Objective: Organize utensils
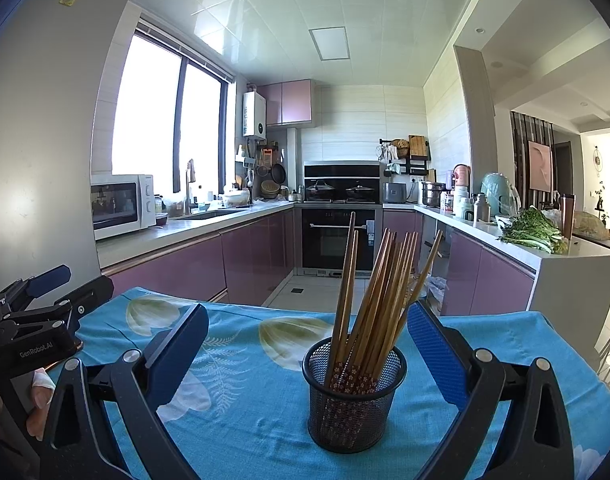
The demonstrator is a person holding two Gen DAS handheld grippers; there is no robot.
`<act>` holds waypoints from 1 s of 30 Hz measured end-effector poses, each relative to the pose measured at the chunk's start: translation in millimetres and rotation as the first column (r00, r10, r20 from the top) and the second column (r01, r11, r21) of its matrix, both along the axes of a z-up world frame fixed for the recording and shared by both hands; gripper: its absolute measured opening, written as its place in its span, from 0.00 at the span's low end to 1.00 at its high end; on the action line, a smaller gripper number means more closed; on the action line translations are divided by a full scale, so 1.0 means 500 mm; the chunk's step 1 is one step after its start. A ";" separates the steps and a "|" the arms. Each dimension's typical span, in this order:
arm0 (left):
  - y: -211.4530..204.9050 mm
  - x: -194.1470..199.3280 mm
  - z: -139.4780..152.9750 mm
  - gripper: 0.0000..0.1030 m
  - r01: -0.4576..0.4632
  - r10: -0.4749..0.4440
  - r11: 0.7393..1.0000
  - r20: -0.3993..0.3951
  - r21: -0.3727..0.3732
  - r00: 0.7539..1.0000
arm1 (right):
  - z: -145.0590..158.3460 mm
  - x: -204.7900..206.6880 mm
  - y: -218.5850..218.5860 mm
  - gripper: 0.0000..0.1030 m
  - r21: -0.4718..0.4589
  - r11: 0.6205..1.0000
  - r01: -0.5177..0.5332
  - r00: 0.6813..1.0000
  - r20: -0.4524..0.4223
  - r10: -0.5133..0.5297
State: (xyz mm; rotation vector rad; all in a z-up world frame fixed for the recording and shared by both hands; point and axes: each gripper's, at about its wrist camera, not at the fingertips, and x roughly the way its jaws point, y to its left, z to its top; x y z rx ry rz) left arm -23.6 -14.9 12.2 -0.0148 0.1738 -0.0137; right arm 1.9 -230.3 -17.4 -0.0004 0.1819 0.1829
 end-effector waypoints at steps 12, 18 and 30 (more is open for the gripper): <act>-0.005 0.000 -0.003 0.95 0.002 -0.002 1.000 -0.002 0.002 1.000 | -0.002 0.000 0.000 0.93 0.003 1.000 0.000 1.000 -0.002 0.000; -0.005 0.000 -0.002 0.95 0.001 -0.001 1.000 -0.001 0.002 1.000 | -0.004 0.000 -0.001 0.93 0.004 1.000 0.002 1.000 -0.003 -0.002; -0.005 0.000 -0.002 0.95 0.001 -0.001 1.000 -0.001 0.003 1.000 | -0.004 0.000 -0.001 0.93 0.004 1.000 0.003 1.000 -0.003 -0.003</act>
